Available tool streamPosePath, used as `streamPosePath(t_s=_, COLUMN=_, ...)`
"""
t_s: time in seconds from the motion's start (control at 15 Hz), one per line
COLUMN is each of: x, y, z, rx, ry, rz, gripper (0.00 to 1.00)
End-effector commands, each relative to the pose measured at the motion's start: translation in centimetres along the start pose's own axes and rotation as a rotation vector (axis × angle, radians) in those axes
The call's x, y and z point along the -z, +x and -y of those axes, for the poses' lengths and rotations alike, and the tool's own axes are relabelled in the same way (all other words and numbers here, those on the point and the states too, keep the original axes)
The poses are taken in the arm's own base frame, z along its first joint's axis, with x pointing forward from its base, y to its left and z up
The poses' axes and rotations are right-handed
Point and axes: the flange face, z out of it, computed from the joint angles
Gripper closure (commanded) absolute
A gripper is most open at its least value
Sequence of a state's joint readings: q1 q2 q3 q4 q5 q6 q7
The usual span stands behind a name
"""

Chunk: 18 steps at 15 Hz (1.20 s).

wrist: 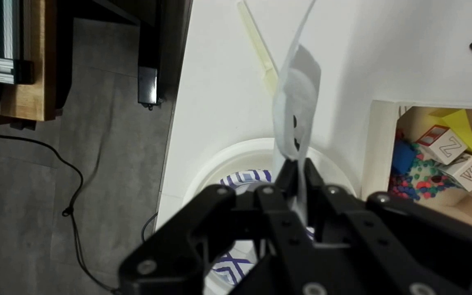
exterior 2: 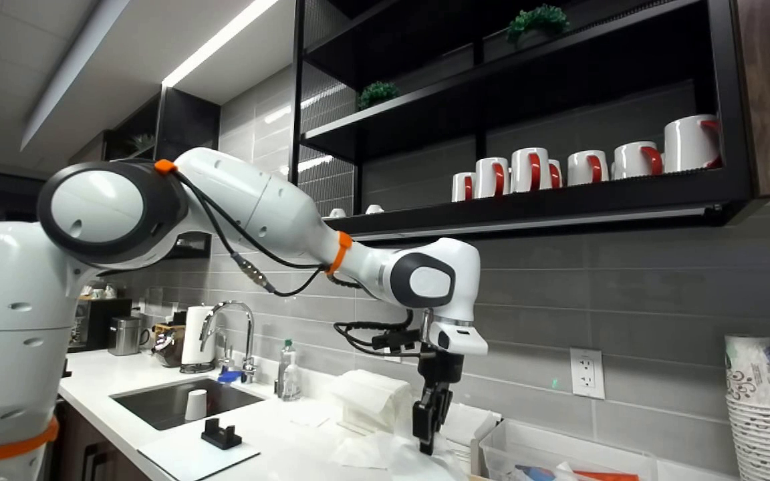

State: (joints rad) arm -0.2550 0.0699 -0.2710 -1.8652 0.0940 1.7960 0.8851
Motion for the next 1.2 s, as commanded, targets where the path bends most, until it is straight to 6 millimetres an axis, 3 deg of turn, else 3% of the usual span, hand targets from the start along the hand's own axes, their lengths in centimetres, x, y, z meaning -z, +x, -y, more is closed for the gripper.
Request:
streamPosePath(t_s=0.0, x=-0.2, y=1.2, z=-0.3, rx=-0.058, ry=-0.027, rz=0.004, gripper=0.98)
streamPosePath(t_s=0.13, x=-0.2, y=0.7, z=-0.2, rx=-0.025, ry=-0.005, rz=0.002, gripper=0.94)
streamPosePath(t_s=0.6, x=-0.1, y=0.6, z=0.0, rx=-0.021, ry=-0.005, rz=0.001, gripper=0.94)
streamPosePath(t_s=0.67, x=-0.2, y=0.7, z=0.1, rx=-0.032, ry=-0.007, rz=0.011, gripper=0.98)
streamPosePath(t_s=1.13, x=-0.3, y=2.3, z=-1.0, rx=-0.087, ry=-0.028, rz=0.092, gripper=0.98)
